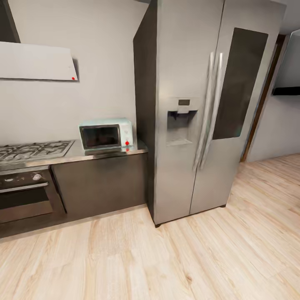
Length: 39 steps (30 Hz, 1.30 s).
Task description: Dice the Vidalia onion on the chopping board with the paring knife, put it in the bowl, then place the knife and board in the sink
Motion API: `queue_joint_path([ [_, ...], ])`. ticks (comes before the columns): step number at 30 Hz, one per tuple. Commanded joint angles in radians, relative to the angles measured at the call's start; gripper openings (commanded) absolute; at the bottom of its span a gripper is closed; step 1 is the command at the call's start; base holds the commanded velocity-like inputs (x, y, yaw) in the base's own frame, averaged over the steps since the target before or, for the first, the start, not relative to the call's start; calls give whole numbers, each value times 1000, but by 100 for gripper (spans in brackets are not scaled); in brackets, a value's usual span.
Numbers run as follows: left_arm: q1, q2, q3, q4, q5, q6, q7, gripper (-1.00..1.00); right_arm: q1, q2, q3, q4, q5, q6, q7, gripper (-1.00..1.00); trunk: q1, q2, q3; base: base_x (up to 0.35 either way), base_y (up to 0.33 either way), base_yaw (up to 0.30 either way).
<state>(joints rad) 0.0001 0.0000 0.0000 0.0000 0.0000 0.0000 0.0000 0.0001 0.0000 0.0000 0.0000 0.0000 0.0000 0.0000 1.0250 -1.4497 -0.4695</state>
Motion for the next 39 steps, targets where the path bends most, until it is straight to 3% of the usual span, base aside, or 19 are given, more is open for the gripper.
queue_joint_path([
  [1,6,6,6,-6,-3,-6,1,100,-6,6,3,-6,3,-6,-2,100,0,0,0,0,0,0],
  [4,6,10,6,-8,-3,-22,1,100,-19,20,3,-23,3,-8,-2,100,0,0,0,0,0,0],
  [14,6,20,2,-29,-2,-67,2,100,-20,21,5,-69,3,-36,-2,100,0,0,0,0,0,0],
  [24,6,59,6,-79,-2,-123,3,100,-20,17,5,-99,4,-92,-4,100,0,0,0,0,0,0],
  [28,6,74,8,-102,1,-145,6,100,-20,4,3,-121,4,-115,-18,100,0,0,0,0,0,0],
  [38,6,78,11,-158,8,-151,53,100,-20,-8,1,-178,4,-171,-74,100,0,0,0,0,0,0],
  [39,6,77,11,-666,8,-151,86,100,-20,-8,1,-541,4,-289,-79,100,0,0,0,0,0,0],
])
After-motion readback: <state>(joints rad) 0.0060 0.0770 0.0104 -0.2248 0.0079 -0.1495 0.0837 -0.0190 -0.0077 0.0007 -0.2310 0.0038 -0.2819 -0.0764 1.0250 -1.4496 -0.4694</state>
